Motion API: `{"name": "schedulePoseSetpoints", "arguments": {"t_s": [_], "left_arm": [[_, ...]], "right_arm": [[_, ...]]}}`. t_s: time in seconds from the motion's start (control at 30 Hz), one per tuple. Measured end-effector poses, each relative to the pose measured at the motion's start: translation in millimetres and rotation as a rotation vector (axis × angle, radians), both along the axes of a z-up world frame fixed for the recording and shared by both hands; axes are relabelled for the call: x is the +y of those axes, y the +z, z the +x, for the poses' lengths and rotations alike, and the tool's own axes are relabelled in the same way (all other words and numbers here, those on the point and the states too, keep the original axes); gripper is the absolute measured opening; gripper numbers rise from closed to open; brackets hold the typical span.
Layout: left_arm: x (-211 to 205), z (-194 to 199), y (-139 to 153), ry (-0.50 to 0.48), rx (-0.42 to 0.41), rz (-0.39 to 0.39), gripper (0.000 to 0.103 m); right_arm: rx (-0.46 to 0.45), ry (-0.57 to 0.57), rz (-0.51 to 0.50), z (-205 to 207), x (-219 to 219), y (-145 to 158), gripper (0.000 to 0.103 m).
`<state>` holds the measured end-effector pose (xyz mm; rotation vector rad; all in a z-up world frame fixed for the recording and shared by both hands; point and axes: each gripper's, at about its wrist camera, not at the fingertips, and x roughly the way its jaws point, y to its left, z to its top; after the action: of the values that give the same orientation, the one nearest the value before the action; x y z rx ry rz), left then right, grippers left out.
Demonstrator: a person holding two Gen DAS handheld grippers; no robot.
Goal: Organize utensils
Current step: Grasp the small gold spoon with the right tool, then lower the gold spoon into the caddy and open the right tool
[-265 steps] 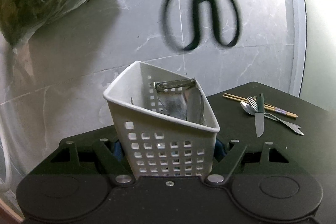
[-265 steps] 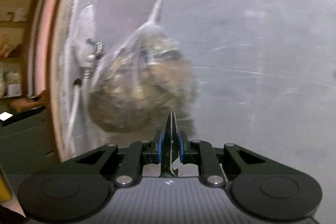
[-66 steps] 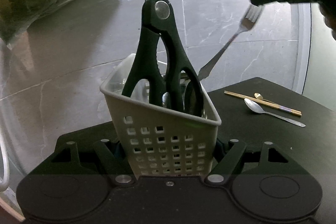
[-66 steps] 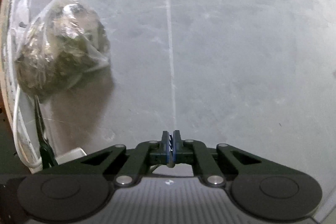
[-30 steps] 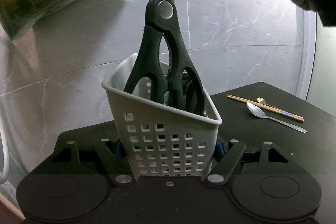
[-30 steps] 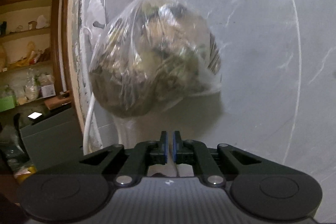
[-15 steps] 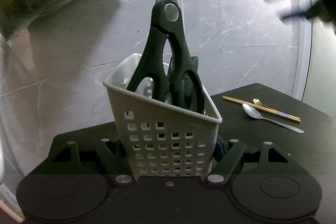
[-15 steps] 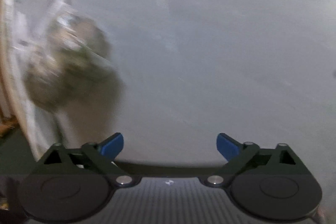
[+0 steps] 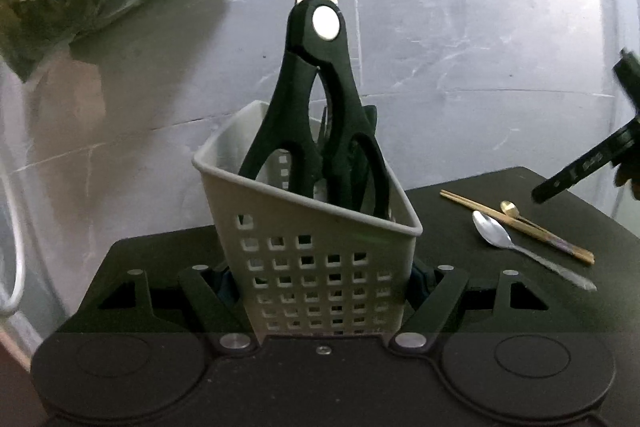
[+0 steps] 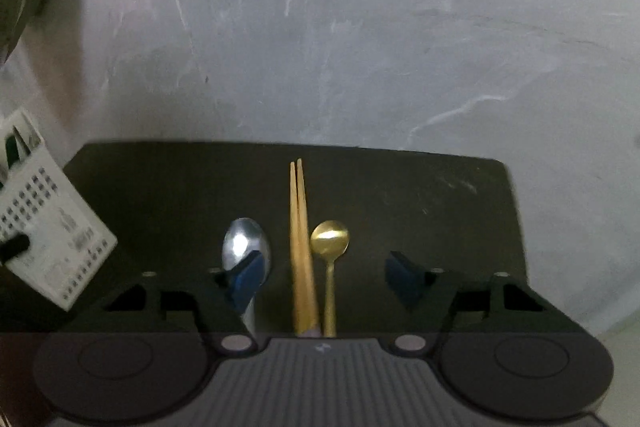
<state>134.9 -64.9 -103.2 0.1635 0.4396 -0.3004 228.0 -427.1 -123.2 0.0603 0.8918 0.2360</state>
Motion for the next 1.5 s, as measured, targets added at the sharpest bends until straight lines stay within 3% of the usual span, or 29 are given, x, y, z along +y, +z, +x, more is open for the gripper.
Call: {"name": "schedulePoseSetpoints", "arguments": {"t_s": [0.07,0.17,0.43,0.5,0.57,0.7,1.0,1.5], "left_arm": [[-9.5,0.5,0.2,0.036,0.004,0.003,0.077],[-18.6,1.7,1.1,0.074,0.013,0.009,0.077],[-22.1,3.0,7.6,0.117,0.034,0.014,0.078],[-23.1,3.0,7.8,0.123,0.033,0.014,0.078],[-23.6,2.7,7.3,0.126,0.030,0.014,0.078],[-24.3,-0.7,4.8,0.125,0.024,0.015,0.078],[-23.5,-0.4,4.3,0.120,0.025,0.016,0.078],[-23.8,0.3,5.2,0.116,0.026,0.016,0.078]], "right_arm": [[0.021,0.084,-0.036,19.3,-5.5,-10.2,0.061],[0.022,0.195,-0.080,35.6,-8.4,-20.2,0.045],[0.014,0.365,-0.102,36.9,-1.0,-26.7,0.045],[0.006,0.379,-0.115,40.9,2.9,-26.5,0.032],[0.002,0.378,-0.121,41.3,5.4,-26.3,0.017],[-0.007,0.333,-0.120,41.1,6.8,-24.5,0.009],[-0.034,0.234,-0.171,27.6,23.3,-17.4,0.003],[-0.090,0.167,-0.133,8.9,13.5,-7.6,0.001]]}}
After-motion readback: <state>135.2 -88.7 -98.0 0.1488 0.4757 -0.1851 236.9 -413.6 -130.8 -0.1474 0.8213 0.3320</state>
